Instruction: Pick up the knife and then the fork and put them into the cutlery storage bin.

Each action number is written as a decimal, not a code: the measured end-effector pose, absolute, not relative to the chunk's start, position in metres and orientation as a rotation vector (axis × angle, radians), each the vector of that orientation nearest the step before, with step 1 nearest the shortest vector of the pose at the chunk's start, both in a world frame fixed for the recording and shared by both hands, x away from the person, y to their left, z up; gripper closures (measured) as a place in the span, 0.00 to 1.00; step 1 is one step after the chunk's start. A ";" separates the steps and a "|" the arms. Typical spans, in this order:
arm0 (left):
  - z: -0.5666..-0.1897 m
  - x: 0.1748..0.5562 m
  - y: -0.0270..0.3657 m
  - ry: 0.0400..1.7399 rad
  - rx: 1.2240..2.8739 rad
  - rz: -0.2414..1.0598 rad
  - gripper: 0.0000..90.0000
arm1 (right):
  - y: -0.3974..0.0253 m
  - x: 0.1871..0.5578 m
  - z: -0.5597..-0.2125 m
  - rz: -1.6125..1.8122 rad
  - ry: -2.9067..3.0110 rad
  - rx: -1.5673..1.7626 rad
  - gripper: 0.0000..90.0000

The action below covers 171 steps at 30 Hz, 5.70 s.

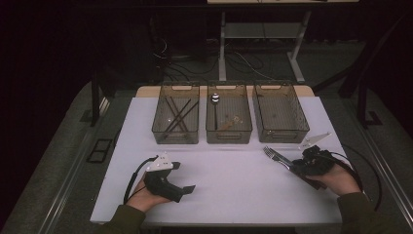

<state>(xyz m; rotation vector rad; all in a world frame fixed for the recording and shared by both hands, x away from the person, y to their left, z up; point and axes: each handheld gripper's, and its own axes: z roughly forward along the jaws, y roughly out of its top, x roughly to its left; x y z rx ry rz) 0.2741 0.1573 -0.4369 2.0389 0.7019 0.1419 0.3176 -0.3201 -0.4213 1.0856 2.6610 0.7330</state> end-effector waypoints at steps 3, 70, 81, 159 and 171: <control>-0.437 0.274 0.157 0.701 2.042 0.140 0.00 | -0.321 0.318 -0.423 0.726 2.667 1.083 0.80; -0.438 0.274 0.161 0.652 2.044 0.185 0.00 | -0.308 0.332 -0.395 0.873 2.657 1.179 0.86; -0.438 0.275 0.162 0.655 2.040 0.172 0.00 | -0.318 0.331 -0.380 1.084 2.446 1.208 0.86; -0.437 0.274 0.160 0.652 2.032 0.144 0.00 | -0.341 0.427 -0.361 1.194 2.132 1.391 0.54; -0.437 0.274 0.160 0.650 2.034 0.148 0.00 | -0.341 0.369 -0.353 1.295 2.133 1.267 0.44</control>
